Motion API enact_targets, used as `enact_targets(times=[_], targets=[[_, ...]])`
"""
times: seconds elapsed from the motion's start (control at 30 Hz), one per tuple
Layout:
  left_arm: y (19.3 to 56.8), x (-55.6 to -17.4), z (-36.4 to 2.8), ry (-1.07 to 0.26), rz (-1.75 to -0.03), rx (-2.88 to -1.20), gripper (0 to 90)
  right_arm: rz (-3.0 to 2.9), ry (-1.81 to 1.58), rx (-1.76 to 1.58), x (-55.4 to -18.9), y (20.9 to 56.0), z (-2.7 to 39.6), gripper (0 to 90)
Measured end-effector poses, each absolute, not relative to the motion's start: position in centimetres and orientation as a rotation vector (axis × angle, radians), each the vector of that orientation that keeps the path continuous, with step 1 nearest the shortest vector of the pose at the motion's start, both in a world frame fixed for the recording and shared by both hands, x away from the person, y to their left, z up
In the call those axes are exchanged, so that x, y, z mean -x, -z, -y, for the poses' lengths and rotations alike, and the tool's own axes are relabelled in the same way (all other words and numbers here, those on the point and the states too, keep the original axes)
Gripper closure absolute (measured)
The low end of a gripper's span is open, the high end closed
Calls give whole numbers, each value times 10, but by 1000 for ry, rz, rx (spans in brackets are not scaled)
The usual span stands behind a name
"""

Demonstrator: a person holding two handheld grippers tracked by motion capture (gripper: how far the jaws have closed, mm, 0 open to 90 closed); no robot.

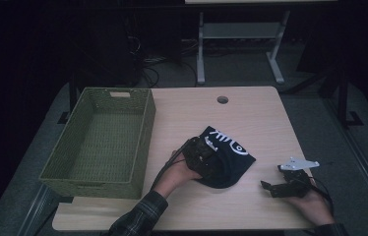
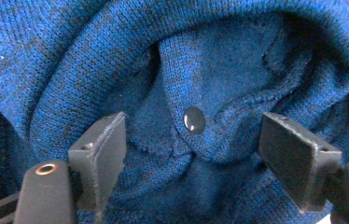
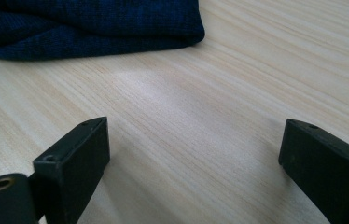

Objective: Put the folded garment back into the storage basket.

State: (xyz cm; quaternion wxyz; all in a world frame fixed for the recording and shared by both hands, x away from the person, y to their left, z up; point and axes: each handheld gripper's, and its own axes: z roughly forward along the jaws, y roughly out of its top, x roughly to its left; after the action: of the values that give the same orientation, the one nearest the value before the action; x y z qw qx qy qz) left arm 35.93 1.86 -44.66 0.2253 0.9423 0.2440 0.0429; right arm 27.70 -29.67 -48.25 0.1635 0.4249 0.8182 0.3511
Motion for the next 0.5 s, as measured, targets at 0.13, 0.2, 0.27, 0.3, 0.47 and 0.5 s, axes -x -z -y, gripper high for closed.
enact_targets(times=[0.13,0.2,0.27,0.3,0.47,0.5], targets=[[446,-358,-18,-154,-656,-2623,322,-2333,-1001,-1212,-277,483,297,84],[446,-359,-20,-163,-656,-2623,361,-2333,-1001,-1211,-277,483,297,84],[445,-360,-21,-162,-661,-2620,416,-2333,-1001,-1211,-277,483,297,84],[445,-361,-22,-160,-665,-2617,433,-2333,-1001,-1212,-277,483,297,84],[444,-363,-26,-137,-667,-2607,586,-2333,-1001,-1211,-277,483,297,84],[444,-363,-26,-130,-668,-2605,607,-2333,-1001,-1211,-277,483,297,84]])
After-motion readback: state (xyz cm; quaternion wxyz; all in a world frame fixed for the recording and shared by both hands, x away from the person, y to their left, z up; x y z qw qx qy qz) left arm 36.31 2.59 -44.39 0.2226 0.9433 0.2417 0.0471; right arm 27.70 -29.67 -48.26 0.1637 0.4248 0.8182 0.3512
